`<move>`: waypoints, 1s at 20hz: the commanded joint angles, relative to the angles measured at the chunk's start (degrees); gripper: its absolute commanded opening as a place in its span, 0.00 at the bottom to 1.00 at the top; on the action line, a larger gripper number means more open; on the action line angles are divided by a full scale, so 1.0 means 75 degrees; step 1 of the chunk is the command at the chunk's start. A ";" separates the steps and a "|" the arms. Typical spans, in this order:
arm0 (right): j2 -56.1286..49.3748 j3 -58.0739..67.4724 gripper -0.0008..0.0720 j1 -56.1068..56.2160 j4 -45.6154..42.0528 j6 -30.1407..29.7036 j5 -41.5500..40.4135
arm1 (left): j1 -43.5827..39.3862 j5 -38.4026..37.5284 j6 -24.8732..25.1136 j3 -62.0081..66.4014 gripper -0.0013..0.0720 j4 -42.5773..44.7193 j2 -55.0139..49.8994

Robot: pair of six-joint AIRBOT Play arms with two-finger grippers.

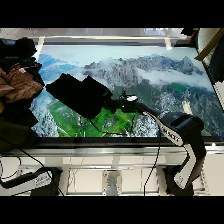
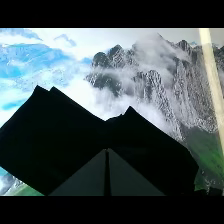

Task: Fold the clothes and pants, and hang the long-sleeved shirts on hangers.

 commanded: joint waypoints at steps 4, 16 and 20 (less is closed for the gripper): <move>0.0356 0.0921 0.04 -0.1332 -0.1265 -0.0848 0.1212 | 0.0009 -0.0323 0.0000 -0.0003 0.03 0.0026 0.0003; 0.3398 0.0941 0.04 -0.7711 -1.0013 0.0781 0.7373 | -0.1259 -0.0391 -0.0032 -0.0006 0.03 -0.0006 -0.0149; 0.3392 0.0935 0.04 -1.0264 -1.0238 0.0411 0.7507 | -0.1862 -0.0364 -0.0035 -0.0006 0.03 -0.0006 -0.0411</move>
